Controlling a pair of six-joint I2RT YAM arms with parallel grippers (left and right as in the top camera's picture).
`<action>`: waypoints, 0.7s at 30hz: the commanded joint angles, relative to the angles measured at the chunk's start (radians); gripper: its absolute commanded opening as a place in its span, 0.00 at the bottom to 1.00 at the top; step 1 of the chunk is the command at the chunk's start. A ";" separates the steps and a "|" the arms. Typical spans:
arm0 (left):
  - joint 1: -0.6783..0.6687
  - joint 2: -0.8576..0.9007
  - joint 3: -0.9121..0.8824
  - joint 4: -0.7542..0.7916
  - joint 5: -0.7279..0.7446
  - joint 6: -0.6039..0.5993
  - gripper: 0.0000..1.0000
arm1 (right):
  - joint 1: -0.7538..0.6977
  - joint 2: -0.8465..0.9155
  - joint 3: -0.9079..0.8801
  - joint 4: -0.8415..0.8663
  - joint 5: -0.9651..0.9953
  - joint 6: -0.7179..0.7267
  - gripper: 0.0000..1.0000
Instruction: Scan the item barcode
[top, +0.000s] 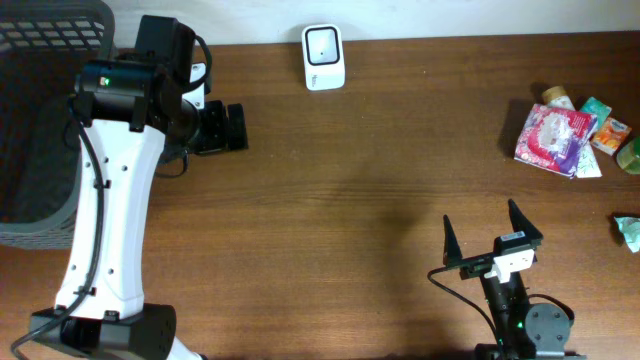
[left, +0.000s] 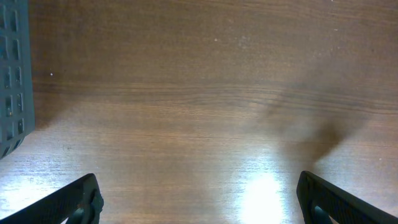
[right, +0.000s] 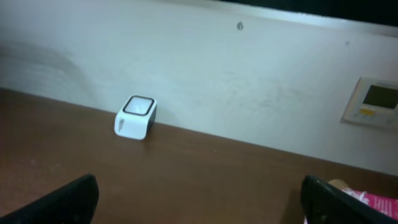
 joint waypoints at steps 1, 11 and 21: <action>-0.004 -0.002 0.002 0.001 -0.004 0.015 0.99 | 0.008 -0.010 -0.054 0.057 -0.010 -0.015 0.99; -0.004 -0.002 0.002 0.001 -0.004 0.015 0.99 | 0.008 -0.010 -0.054 -0.112 0.097 0.121 0.99; -0.004 -0.002 0.002 0.001 -0.004 0.015 0.99 | 0.008 -0.010 -0.054 -0.114 0.127 0.193 0.99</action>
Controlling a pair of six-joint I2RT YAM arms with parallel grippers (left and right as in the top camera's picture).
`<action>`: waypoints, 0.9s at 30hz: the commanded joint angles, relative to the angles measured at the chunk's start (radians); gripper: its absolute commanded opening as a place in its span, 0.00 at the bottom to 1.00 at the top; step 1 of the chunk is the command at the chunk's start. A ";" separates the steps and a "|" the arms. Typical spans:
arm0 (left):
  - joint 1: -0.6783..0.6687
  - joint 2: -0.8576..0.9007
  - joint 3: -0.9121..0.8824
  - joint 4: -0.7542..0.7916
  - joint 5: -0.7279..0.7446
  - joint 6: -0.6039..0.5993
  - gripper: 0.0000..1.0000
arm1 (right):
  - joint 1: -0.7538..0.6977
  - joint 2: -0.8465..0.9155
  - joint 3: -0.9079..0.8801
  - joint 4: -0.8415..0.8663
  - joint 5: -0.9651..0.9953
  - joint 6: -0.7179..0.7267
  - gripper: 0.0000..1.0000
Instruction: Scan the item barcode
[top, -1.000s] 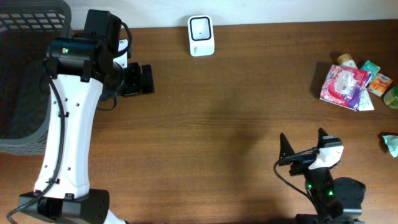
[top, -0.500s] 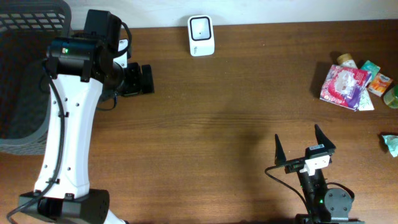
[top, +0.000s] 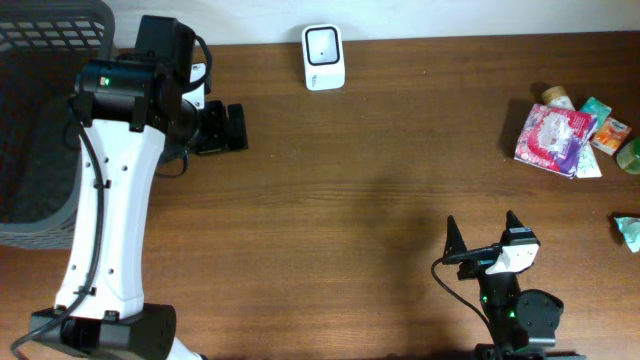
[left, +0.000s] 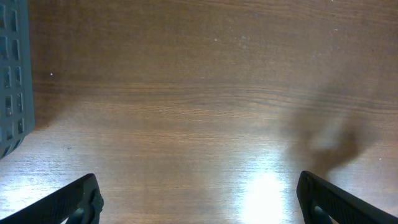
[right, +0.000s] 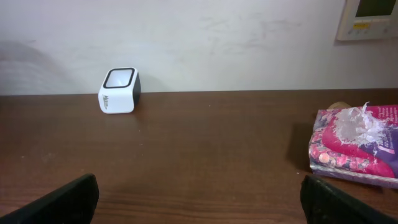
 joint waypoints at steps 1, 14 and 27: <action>-0.004 -0.002 0.002 0.001 -0.004 0.015 0.99 | 0.008 -0.008 -0.007 -0.006 0.016 0.011 0.99; -0.004 -0.002 0.002 -0.050 -0.021 0.016 0.99 | 0.008 -0.008 -0.007 -0.006 0.016 0.011 0.99; -0.006 -0.636 -0.869 0.543 -0.063 0.176 0.99 | 0.008 -0.008 -0.007 -0.006 0.016 0.011 0.99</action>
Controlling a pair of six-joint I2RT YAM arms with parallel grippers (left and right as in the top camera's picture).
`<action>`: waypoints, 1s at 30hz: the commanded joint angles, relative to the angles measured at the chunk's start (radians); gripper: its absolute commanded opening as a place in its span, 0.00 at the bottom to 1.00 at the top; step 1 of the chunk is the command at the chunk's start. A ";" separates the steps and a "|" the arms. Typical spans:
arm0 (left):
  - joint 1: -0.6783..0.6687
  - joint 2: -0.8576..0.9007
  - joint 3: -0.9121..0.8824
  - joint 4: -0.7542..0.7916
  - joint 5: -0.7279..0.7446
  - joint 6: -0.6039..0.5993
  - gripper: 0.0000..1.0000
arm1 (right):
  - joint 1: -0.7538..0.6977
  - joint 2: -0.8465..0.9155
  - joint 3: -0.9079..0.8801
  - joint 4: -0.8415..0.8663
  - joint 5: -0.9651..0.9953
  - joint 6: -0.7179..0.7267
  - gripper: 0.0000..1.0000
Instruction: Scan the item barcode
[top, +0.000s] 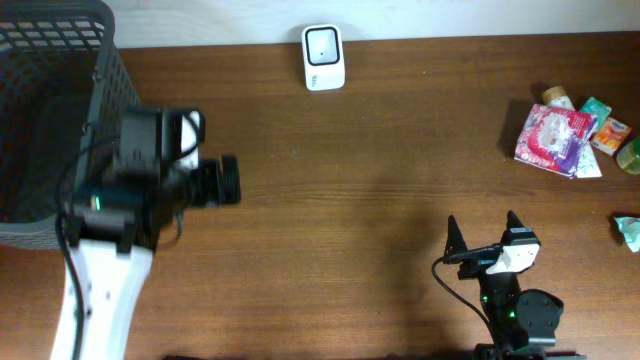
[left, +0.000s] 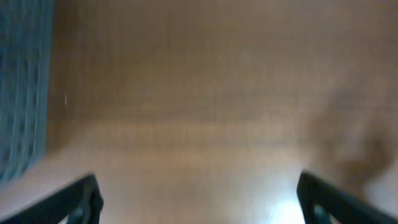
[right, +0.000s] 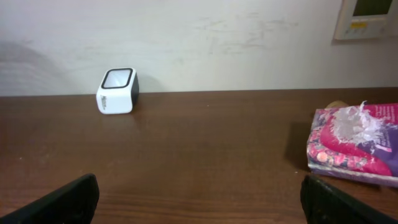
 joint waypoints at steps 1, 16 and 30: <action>-0.003 -0.204 -0.285 0.152 -0.003 0.076 0.99 | 0.008 -0.007 -0.007 -0.004 0.008 0.008 0.99; 0.062 -1.130 -1.149 0.865 -0.015 0.075 0.99 | 0.008 -0.007 -0.007 -0.004 0.008 0.008 0.99; 0.268 -1.251 -1.381 1.046 -0.001 0.092 0.99 | 0.008 -0.007 -0.007 -0.004 0.008 0.008 0.99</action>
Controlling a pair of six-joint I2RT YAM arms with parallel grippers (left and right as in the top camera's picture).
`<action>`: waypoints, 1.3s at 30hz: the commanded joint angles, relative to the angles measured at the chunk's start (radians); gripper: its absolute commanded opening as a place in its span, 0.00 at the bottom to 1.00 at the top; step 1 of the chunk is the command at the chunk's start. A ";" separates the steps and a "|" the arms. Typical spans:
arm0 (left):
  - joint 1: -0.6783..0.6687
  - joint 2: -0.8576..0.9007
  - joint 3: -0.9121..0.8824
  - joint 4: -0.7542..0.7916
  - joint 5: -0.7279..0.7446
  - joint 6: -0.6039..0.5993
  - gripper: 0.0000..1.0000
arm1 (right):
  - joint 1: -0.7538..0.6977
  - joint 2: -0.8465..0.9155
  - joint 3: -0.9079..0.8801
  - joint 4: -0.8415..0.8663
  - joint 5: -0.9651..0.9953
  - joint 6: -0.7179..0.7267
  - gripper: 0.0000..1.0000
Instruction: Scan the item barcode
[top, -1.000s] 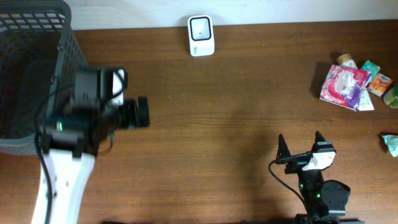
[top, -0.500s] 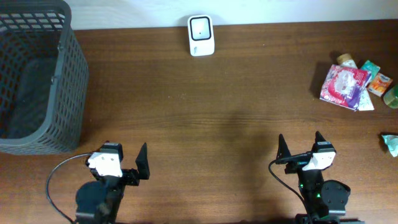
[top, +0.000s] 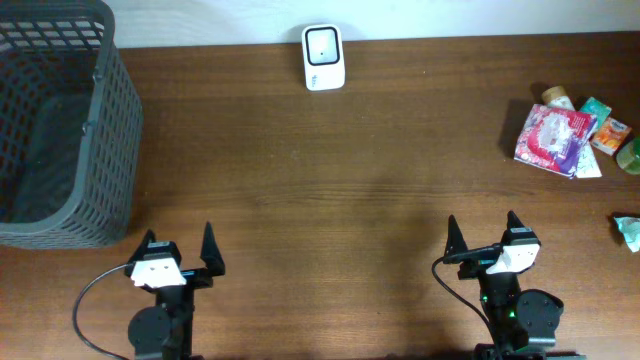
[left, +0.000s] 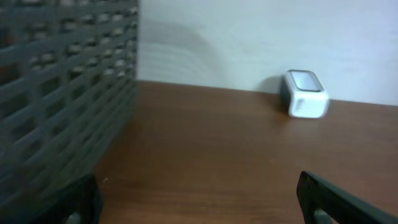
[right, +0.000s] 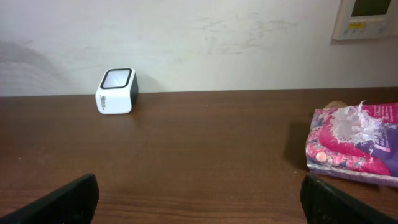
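The white barcode scanner (top: 324, 57) stands at the table's far edge, seen also in the left wrist view (left: 306, 93) and right wrist view (right: 116, 91). A pink and purple packet (top: 553, 136) lies at the far right with small items beside it; the right wrist view shows it too (right: 357, 143). My left gripper (top: 178, 252) is open and empty at the near left. My right gripper (top: 483, 238) is open and empty at the near right. Both point toward the far wall.
A dark mesh basket (top: 52, 120) fills the far left corner; its wall (left: 62, 99) looms in the left wrist view. Small packets (top: 603, 125) and a green wrapper (top: 630, 230) lie by the right edge. A wall panel (right: 369, 17) hangs behind.
My left arm was stretched out over the table beside the basket, its camera looking down; now it is folded at the near left edge, level, facing the scanner. The right arm has not moved.
At first my left arm reached far toward the basket's corner and the right gripper sat at the near right. The right wrist then turned to take in the pink packet. The left arm then stood nearer, and now it is folded at the near edge.
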 joint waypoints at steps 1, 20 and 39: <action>0.037 -0.008 -0.006 -0.003 0.006 0.043 0.99 | 0.008 -0.007 -0.007 -0.004 0.005 0.008 0.99; -0.032 -0.008 -0.006 -0.006 -0.014 -0.010 0.99 | 0.008 -0.007 -0.007 -0.004 0.005 0.008 0.99; -0.032 -0.008 -0.006 -0.003 -0.012 0.000 0.99 | 0.009 -0.007 -0.007 -0.004 0.005 0.008 0.99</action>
